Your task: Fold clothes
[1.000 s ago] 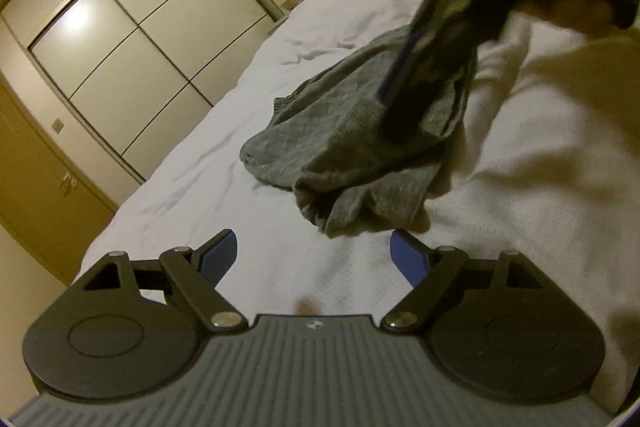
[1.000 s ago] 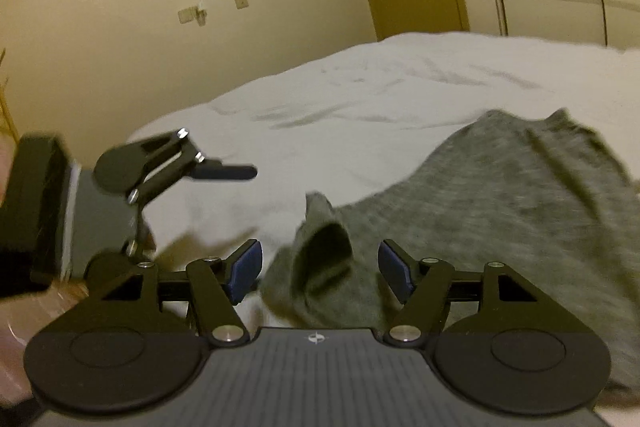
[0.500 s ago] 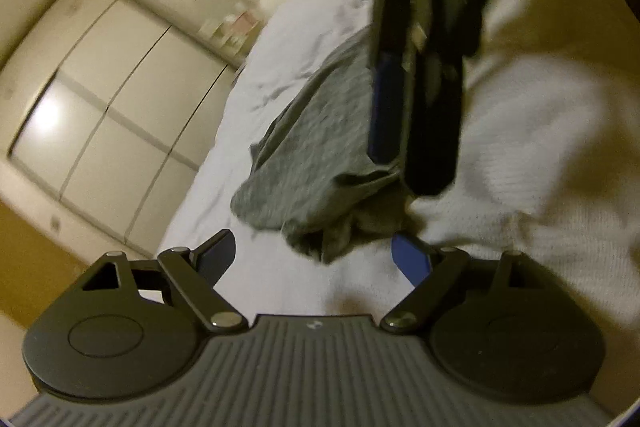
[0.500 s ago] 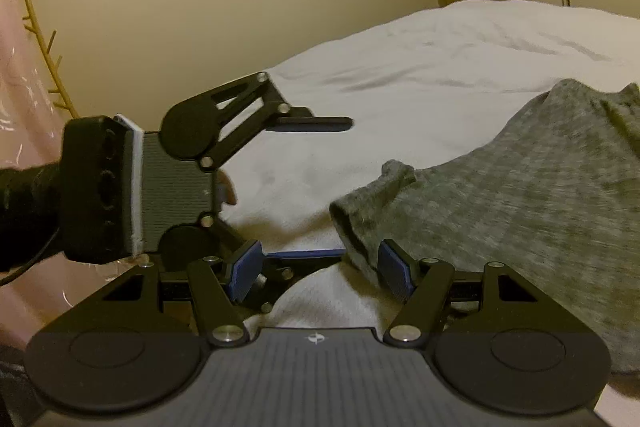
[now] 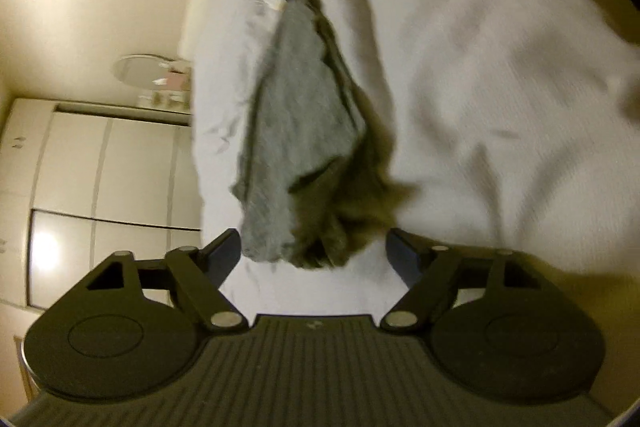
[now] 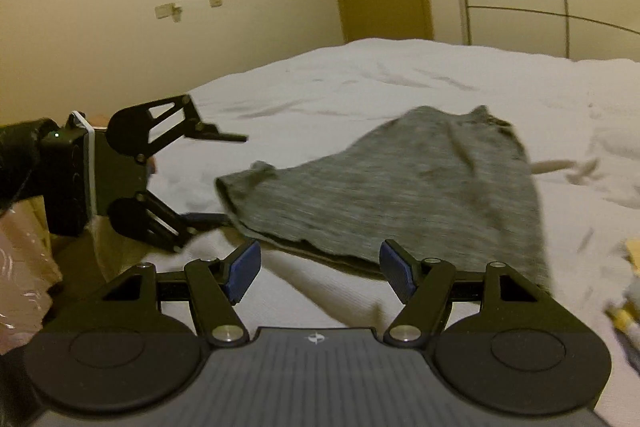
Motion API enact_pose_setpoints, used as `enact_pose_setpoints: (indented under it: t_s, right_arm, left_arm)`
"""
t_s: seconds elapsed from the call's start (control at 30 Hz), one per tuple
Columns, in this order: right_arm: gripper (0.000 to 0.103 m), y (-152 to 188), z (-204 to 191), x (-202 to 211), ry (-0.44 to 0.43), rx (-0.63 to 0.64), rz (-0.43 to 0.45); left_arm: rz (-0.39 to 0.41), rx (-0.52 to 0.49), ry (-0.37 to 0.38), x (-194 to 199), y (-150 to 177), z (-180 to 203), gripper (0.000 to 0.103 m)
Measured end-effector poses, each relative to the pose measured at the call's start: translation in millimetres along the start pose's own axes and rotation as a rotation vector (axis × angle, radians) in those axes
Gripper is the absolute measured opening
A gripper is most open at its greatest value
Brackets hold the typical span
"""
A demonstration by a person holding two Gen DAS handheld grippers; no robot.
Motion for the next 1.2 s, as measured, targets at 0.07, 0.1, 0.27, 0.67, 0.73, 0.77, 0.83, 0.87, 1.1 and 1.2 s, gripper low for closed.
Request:
enact_pose_setpoints:
  t_s: [0.07,0.1,0.27,0.67,0.73,0.77,0.83,0.87,1.1,1.2]
  right_arm:
    - [0.069,-0.3,4.3,2.1,0.015,-0.010,0.008]
    - [0.069,-0.7,5.9,2.3,0.021,-0.019,0.016]
    - [0.069,-3.2,8.2,-2.4,0.089,-0.027,0.046]
    - [0.076,31.8,-41.2,-23.8,0.352,0.593,0.008]
    - [0.076,31.5,-57.8,-36.8,0.383,0.682,0.036]
    - [0.076,30.3,-63.3,-43.0,0.391,0.706,0.048]
    - [0.069,27.1,-67.8,-56.5,0.403,0.731,0.058]
    - [0.064,25.7,-68.4,-63.1,0.410,0.745,0.056]
    - [0.029,39.1,-24.7,-75.4,0.642,0.952,0.002]
    - [0.013,50.3,1.8,-70.7,0.689,1.020,-0.041]
  left_arm:
    - [0.000,-0.040,0.041,-8.6,-3.8,-3.3,0.073]
    - [0.000,-0.063,0.056,-13.0,-6.9,-5.2,0.073]
    - [0.025,-0.001,0.030,-34.4,-21.4,-27.3,0.076]
    - [0.074,0.263,0.029,-9.0,-29.9,-38.8,0.020]
    - [0.093,0.338,0.049,-4.9,-31.2,-47.1,0.013]
    - [0.105,0.383,0.060,-2.6,-30.7,-52.5,0.011]
    - [0.130,0.471,0.069,3.3,-27.2,-65.7,0.010]
    - [0.141,0.507,0.069,9.1,-24.4,-72.6,0.010]
    - [0.147,0.618,0.062,36.8,-2.2,-82.4,0.009]
    - [0.151,0.631,0.059,32.9,-3.7,-84.0,0.009]
Point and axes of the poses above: each gripper's, at about its wrist camera, not at the fingertips, and x roughly against the way its jaws point, z to its right, y to its underside, the point moved 3 cm from there along -x, roughly the way its jaws point, and after that the axes turned 9 degrees about y, right-handed, at the moved point
